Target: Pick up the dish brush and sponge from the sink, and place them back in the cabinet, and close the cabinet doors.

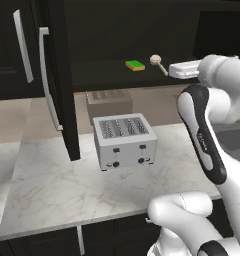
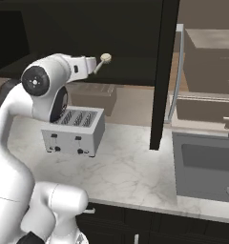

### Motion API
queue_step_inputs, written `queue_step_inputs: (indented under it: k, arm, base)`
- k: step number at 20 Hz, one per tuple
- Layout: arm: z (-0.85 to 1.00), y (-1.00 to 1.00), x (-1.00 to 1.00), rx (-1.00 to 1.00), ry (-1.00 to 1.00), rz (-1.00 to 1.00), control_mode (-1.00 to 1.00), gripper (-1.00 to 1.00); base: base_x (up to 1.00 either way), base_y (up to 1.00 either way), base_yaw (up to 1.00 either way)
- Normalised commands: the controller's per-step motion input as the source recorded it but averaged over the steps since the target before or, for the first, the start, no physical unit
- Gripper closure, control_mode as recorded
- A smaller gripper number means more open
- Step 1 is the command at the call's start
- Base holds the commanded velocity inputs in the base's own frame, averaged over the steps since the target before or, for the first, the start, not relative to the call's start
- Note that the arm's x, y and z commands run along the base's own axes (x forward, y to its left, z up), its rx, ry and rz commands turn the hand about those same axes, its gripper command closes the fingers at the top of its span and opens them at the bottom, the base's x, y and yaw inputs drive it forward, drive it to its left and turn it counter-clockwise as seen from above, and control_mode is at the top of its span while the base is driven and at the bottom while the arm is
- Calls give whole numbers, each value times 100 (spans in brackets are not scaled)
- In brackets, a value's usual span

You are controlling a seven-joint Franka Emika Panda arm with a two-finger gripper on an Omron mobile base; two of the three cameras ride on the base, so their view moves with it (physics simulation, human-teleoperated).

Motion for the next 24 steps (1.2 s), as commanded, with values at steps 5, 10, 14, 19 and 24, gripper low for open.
queue_step_inputs:
  k: [5,10,14,19,24]
  arm:
    - [3,1,-93,0,-11,0,-100,-100]
    - [9,7,-93,0,-2,0,-100,-100]
    - [12,5,-89,0,-3,0,-100,-100]
    - [14,13,-78,0,-6,0,-100,-100]
    - [15,37,-58,-1,-10,-1,-100,-100]
  base:
    - [0,0,0]
    - [0,0,0]
    - [0,0,0]
    - [0,0,0]
    - [0,0,0]
